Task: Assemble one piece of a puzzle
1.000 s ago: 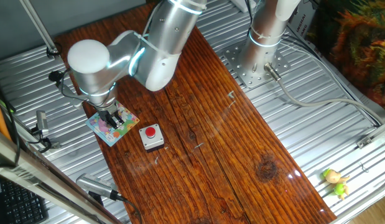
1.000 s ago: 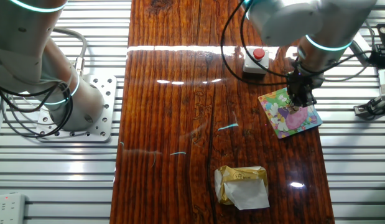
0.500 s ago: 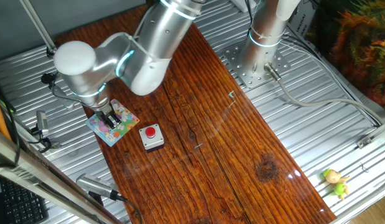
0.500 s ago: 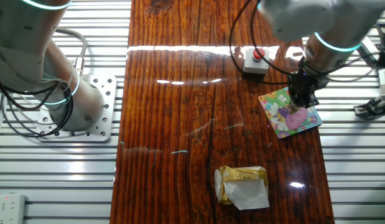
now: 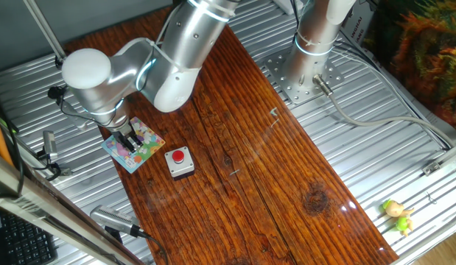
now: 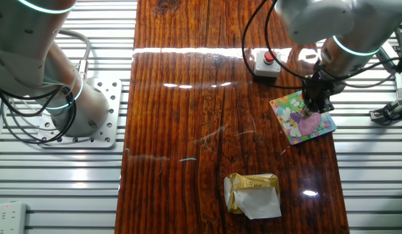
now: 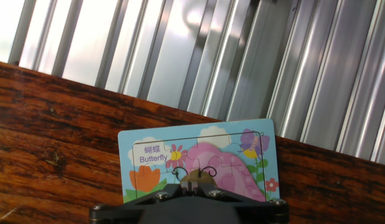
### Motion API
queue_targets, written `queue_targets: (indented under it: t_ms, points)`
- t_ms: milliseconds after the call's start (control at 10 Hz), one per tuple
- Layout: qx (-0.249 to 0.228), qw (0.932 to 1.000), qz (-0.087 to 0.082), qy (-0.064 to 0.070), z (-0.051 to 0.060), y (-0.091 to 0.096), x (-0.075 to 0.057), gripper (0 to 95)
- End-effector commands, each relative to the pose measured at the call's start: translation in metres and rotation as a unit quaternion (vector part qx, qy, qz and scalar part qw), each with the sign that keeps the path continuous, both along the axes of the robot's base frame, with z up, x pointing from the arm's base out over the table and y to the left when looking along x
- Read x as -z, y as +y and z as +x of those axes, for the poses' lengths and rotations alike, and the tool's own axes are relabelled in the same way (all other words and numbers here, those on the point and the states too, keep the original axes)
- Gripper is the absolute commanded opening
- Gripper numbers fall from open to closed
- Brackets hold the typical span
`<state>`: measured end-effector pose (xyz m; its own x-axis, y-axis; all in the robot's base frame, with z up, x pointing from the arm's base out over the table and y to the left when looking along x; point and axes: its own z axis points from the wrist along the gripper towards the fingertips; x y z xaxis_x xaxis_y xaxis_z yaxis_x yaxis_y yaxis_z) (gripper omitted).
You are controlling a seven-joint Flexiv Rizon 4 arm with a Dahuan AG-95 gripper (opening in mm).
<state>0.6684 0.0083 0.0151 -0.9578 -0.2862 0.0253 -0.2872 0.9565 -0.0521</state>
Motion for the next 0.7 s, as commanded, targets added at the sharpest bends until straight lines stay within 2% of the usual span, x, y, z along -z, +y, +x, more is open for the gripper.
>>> queue_targets:
  t_ms: [100,300,700]
  points:
    - [0.001,1.0,0.003,0.003,0.001,0.0,0.002,0.0]
    - [0.001,0.9999,0.0,0.012,0.003,0.0,-0.002,0.0]
    - [0.001,0.9999,0.001,0.014,0.008,0.0,-0.01,0.0]
